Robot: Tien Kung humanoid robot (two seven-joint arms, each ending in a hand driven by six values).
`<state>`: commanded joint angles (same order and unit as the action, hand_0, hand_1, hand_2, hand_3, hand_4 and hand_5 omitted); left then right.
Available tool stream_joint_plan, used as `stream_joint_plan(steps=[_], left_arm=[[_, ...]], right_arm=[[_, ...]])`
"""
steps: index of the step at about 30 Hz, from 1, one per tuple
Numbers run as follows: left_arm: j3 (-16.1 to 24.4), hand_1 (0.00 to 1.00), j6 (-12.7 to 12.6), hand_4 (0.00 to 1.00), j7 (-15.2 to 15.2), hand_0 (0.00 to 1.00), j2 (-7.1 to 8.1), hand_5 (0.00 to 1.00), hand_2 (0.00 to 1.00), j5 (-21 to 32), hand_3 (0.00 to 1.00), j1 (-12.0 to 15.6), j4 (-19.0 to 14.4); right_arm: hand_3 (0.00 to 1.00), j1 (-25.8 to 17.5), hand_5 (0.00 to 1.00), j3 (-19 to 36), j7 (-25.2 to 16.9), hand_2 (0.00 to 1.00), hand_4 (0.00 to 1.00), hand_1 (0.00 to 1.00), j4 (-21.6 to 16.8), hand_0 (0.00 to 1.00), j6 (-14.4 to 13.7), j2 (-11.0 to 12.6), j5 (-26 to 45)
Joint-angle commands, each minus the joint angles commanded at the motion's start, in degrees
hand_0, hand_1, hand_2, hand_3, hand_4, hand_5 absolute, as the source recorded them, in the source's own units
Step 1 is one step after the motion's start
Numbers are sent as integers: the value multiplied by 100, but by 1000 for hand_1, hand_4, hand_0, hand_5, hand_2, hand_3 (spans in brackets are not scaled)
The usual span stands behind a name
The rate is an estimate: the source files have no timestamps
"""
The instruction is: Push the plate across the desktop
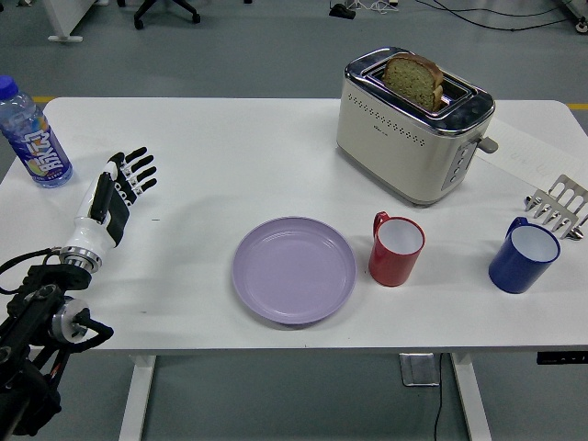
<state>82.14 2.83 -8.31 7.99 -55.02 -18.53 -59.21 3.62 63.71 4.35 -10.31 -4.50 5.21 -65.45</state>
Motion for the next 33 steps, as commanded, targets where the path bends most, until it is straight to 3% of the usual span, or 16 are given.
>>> stream_joint_plan(steps=[3, 7, 19, 33], left_arm=[[302, 810, 169, 452, 373, 788, 77, 998, 822, -142, 786, 56, -35], [592, 810, 269, 452, 558, 788, 87, 998, 822, -228, 786, 132, -98], [1395, 814, 375, 446, 624, 790, 74, 998, 824, -294, 786, 406, -381], [1857, 813, 508, 456, 640, 793, 160, 998, 822, -299, 786, 744, -566]], right_arm=[[627, -1, 356, 13, -3, 629, 137, 545, 0, 607, -2, -2, 1], [627, -5, 356, 24, -3, 629, 137, 545, 0, 607, -2, -6, -9], [627, -6, 356, 46, -3, 628, 137, 545, 0, 607, -1, -6, -34], [627, -6, 356, 69, 7, 628, 137, 545, 0, 607, 2, -10, -54]])
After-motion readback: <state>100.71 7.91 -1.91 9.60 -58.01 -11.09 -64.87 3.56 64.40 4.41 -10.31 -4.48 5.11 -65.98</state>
